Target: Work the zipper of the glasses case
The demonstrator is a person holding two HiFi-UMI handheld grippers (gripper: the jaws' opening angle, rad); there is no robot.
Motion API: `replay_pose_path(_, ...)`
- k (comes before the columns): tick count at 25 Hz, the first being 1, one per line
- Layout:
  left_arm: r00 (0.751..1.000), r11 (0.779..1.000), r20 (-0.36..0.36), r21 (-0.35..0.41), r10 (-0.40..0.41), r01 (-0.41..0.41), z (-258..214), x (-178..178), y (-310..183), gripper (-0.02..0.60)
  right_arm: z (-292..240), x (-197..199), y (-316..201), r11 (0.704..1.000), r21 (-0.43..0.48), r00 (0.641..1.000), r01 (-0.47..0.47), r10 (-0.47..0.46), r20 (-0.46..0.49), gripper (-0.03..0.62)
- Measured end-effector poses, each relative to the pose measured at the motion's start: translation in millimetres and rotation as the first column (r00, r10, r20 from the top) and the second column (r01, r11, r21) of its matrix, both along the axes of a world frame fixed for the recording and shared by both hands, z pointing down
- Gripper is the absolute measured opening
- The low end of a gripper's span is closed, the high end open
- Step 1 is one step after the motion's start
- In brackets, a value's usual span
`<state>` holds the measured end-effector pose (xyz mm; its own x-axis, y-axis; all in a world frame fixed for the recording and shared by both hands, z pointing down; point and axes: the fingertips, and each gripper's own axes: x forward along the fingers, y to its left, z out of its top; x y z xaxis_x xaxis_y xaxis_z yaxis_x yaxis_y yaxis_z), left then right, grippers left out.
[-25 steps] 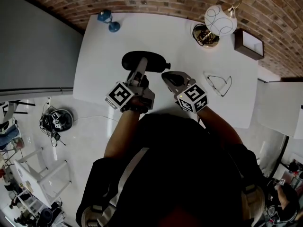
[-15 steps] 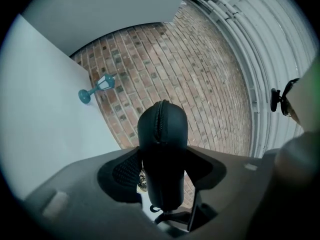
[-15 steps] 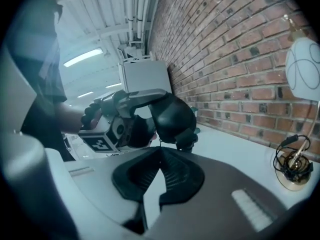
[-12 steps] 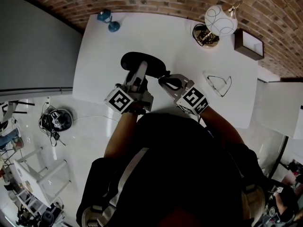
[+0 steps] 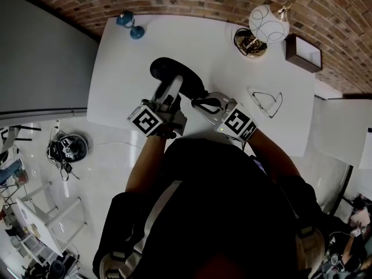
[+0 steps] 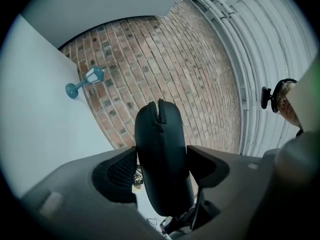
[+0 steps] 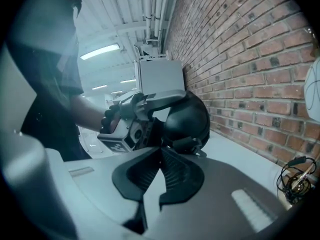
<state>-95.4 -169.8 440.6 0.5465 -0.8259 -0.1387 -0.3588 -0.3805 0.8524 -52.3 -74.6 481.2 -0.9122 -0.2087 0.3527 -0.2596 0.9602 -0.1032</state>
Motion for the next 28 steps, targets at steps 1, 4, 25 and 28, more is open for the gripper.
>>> replay_pose_path(1,1.000,1.000,-0.016,-0.003,0.003,-0.003,1,1,0,0.316,-1,0,1,1.000,-0.002,1.000,0.008,-0.008,0.010,0.003)
replay_pose_path(4,0.997,1.000,-0.073,-0.009,0.006,-0.006,3,4,0,0.327,-4,-1,4,0.999,-0.024,0.999,0.031,-0.030,0.038,0.003)
replay_pose_path(25,0.988,0.987,-0.129,-0.126,0.083,-0.100,29,21,-2,0.325,4,6,8,0.999,-0.001,0.999,0.050,-0.049,0.019,0.003)
replay_pose_path(28,0.991,0.987,-0.123,-0.144,0.052,-0.070,31,16,-2,0.311,5,11,0,1.000,-0.009,1.000,-0.007,0.007,0.019,0.003)
